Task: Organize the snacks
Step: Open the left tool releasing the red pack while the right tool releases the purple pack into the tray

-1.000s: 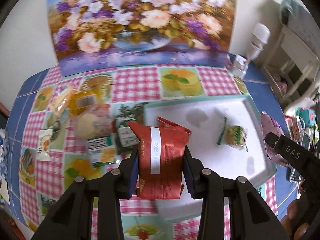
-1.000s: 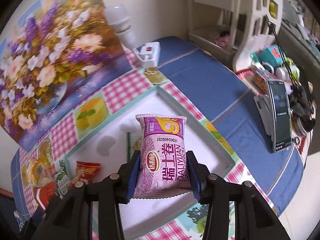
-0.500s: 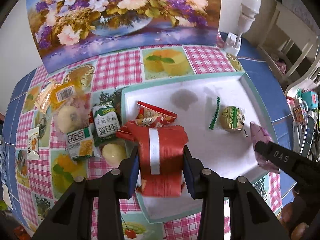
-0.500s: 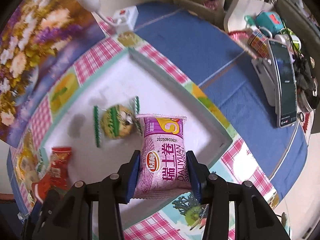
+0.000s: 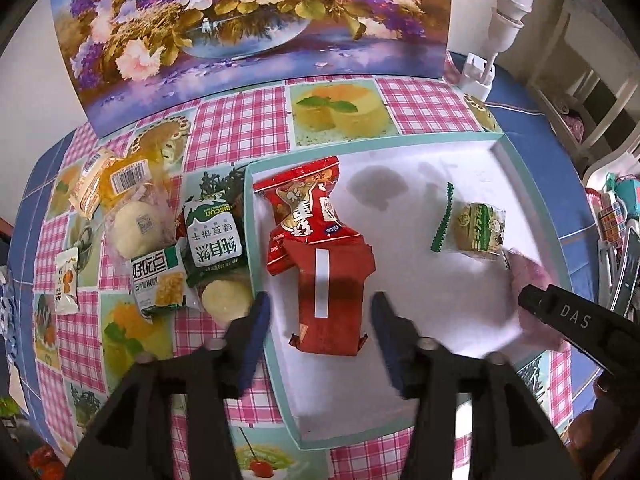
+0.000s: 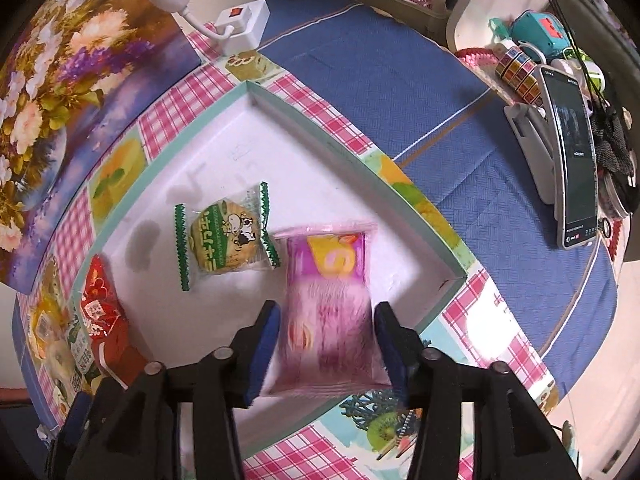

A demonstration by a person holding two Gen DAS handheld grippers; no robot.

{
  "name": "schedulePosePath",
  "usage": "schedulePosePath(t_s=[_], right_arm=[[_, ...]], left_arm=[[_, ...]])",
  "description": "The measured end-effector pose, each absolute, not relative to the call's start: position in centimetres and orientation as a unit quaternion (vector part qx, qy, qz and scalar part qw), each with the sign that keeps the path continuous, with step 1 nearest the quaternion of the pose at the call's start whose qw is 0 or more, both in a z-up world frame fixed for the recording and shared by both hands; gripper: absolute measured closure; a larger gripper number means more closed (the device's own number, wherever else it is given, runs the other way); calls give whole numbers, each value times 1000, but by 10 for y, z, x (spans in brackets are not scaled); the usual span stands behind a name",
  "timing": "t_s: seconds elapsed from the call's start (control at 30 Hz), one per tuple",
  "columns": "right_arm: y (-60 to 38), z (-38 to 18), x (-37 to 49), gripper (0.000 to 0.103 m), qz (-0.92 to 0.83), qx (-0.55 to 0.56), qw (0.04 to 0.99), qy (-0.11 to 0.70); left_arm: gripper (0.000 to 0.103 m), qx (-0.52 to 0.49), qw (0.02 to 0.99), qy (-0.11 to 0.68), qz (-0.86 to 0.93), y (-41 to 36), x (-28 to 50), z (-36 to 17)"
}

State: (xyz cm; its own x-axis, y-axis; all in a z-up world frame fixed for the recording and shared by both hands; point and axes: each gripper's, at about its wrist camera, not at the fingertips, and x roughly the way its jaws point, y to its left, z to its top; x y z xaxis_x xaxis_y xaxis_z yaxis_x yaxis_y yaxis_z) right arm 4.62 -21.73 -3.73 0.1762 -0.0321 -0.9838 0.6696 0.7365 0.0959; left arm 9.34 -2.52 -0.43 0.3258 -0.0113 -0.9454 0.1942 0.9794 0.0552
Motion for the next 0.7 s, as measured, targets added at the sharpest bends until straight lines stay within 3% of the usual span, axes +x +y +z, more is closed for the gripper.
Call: schedulePosePath(t_s=[0.17,0.23,0.27,0.33,0.43,0.67,0.7], right_arm=[[-217,-36,48,29,-243,264,720,594],[-218,-35,48,22,-242,265,721,593],[-218,-34,48,21,-243,265,721,592],[-218,-34,48,20,-245,263,722,591],[-216,-32,49,6,-244,257,725,590],[-204,-27,55,0,-236,235,738,587],[-201,-25,57,0,-233,229,742,586]], left_arm=[[42,76,814,574,-55,-22,93,-1],[33,71,815,573,-48,-18,94,0],[24,68,817,571,-45,-16,95,1],[21,59,821,567,-35,-10,96,4],[20,45,825,563,-20,0,99,8],[16,2,834,551,31,29,105,14],[11,-2,836,548,42,34,106,15]])
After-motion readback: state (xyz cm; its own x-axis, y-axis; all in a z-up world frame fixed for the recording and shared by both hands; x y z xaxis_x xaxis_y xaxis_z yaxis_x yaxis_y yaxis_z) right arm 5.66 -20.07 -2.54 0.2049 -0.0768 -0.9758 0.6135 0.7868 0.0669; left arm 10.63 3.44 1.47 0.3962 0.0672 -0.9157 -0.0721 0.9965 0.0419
